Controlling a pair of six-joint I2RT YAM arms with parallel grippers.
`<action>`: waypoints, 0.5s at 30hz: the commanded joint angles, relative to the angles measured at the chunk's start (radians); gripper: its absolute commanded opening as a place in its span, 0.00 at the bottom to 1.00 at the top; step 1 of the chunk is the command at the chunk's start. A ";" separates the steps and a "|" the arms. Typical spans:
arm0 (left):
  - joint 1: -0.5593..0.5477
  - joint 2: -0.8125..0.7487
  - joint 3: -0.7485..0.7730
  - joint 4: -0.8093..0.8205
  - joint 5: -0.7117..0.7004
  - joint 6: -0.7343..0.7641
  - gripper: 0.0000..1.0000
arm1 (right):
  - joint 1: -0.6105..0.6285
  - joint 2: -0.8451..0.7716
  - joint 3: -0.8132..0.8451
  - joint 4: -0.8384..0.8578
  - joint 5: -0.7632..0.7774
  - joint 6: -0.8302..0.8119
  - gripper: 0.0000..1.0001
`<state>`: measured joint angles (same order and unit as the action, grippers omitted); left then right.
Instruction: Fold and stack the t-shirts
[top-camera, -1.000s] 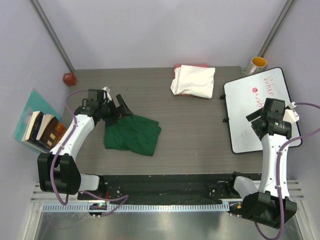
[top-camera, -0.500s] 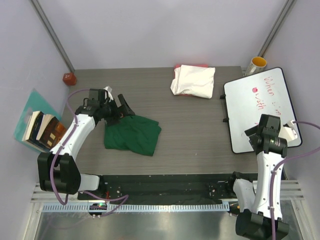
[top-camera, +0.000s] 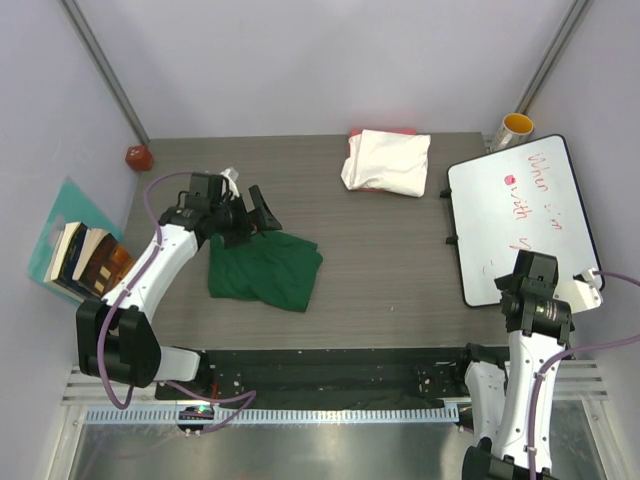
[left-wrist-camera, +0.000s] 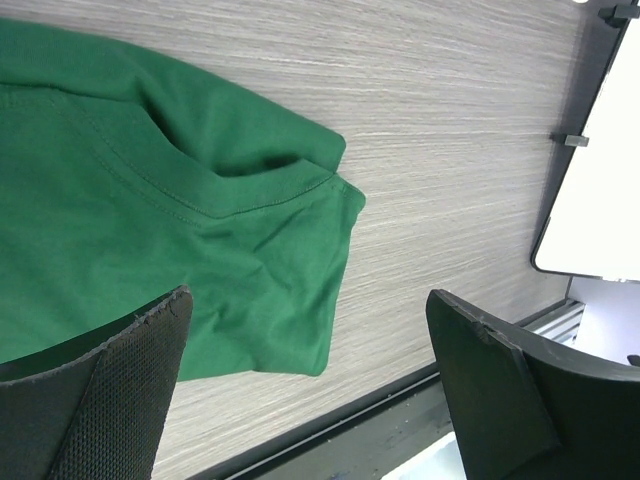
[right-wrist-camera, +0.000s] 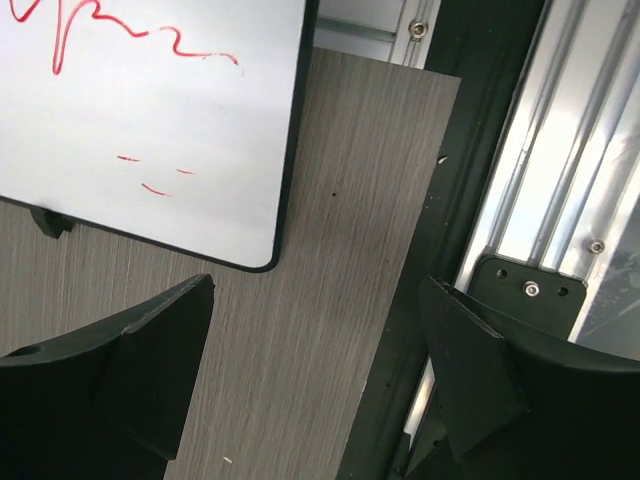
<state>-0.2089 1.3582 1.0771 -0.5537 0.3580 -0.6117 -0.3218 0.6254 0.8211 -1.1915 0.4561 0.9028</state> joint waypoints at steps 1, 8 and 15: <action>-0.007 -0.030 0.046 -0.015 0.002 0.006 1.00 | 0.000 -0.041 0.039 -0.040 0.110 0.088 0.88; -0.009 -0.014 0.069 -0.026 0.009 0.013 1.00 | 0.000 -0.014 0.021 0.016 0.104 0.113 0.86; -0.009 0.012 0.081 -0.025 0.010 0.021 1.00 | 0.000 0.123 0.024 0.084 0.075 0.156 0.88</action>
<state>-0.2142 1.3594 1.1114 -0.5808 0.3580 -0.6117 -0.3218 0.6746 0.8265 -1.1717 0.5148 1.0065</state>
